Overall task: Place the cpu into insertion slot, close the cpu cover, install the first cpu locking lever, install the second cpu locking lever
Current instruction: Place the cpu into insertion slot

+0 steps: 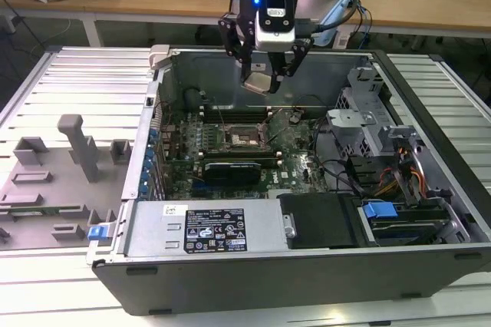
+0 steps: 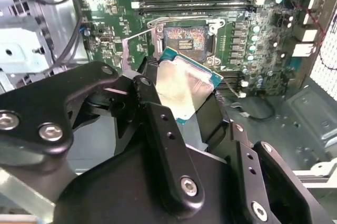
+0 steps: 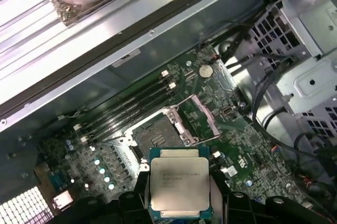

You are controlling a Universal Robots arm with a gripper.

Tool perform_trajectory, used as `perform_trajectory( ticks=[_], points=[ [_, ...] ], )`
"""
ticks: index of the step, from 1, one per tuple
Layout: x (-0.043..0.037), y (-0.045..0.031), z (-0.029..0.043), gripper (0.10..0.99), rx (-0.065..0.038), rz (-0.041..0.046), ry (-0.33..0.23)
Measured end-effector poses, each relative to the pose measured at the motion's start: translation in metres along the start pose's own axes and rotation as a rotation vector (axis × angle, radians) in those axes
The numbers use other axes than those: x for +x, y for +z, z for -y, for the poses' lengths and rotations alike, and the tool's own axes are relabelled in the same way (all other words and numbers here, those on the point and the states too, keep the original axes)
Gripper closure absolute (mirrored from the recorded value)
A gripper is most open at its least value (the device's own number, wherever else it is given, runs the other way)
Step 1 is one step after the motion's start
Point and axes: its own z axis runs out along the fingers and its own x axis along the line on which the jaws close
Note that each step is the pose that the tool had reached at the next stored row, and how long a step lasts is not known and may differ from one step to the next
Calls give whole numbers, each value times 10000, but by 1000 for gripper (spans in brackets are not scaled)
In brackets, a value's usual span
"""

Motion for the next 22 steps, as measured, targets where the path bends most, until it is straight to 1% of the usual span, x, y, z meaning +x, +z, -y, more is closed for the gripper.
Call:
perform_trajectory(
  ticks=[2,5,7,11,14,16,20,22],
  points=[
    [0,7,0,545,18,50,473],
    [0,19,1,545,43,140,1391],
    [0,22,2,545,49,165,1660],
    [0,30,2,545,59,228,2371],
    [-1,39,3,545,70,302,3231],
    [-1,46,3,545,80,365,3945],
    [-1,68,5,545,75,425,4817],
    [-1,80,6,545,73,445,5122]
  ],
)
